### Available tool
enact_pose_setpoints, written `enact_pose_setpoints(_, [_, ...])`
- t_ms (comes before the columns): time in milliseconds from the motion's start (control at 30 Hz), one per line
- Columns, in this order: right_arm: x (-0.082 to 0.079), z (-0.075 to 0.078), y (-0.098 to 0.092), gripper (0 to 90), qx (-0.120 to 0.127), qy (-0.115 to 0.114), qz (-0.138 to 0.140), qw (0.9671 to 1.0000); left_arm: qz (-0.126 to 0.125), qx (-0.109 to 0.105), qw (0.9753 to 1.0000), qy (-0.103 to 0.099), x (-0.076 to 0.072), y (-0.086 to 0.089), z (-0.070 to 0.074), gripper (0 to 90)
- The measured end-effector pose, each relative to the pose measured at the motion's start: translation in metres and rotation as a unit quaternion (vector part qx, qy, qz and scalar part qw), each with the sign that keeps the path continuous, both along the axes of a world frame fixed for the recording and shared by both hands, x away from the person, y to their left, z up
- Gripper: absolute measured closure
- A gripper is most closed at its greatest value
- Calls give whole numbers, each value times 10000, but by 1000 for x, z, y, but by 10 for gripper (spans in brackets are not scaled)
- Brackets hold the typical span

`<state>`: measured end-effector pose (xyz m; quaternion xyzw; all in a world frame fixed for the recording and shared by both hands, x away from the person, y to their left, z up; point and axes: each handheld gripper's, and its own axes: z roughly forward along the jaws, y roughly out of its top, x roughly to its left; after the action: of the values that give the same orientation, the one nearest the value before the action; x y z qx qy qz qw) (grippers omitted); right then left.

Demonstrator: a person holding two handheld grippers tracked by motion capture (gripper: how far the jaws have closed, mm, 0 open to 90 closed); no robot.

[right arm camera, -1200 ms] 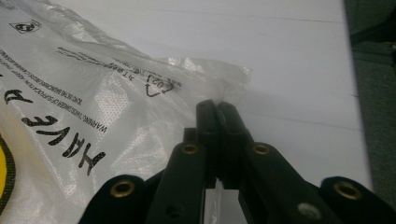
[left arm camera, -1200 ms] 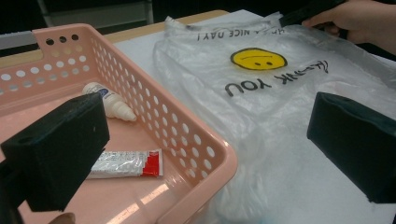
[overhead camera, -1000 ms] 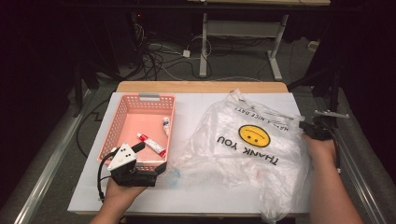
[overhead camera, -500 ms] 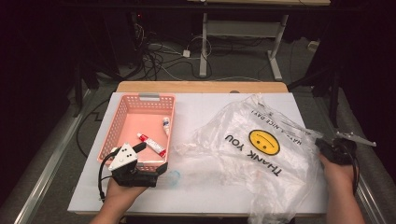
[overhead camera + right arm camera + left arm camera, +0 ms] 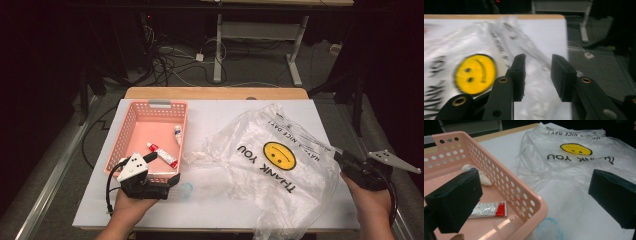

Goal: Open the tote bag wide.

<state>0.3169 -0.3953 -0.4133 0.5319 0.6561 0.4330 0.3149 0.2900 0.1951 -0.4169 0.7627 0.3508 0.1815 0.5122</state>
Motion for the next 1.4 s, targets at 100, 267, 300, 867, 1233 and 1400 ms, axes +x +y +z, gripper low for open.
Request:
enact_pose_setpoints(100, [-3, 3, 17, 637, -1, -38, 317, 9995, 8, 15, 10000, 5, 0, 0, -1, 0])
enact_pose_setpoints(267, [-2, -4, 53, 633, 77, 11, 850, 9964, 28, 27, 10000, 10, 1, 2, -1, 0])
enact_pose_setpoints(300, [-2, -5, 58, 633, 96, 25, 911, 9958, 24, 38, 10000, 16, 1, 2, -2, 0])
enact_pose_setpoints(867, [11, -8, 167, 582, -145, 291, 2276, 9732, 16, 91, 10000, 2, 2, 5, -2, 0])
enact_pose_setpoints(1233, [4, -22, 194, 549, -186, 530, 2847, 9570, 34, 92, 10000, -8, -1, 7, -2, 0])
enact_pose_setpoints(1400, [1, -28, 203, 536, -326, 707, 3084, 9481, 51, 96, 9999, -1, -2, 7, -2, 0])
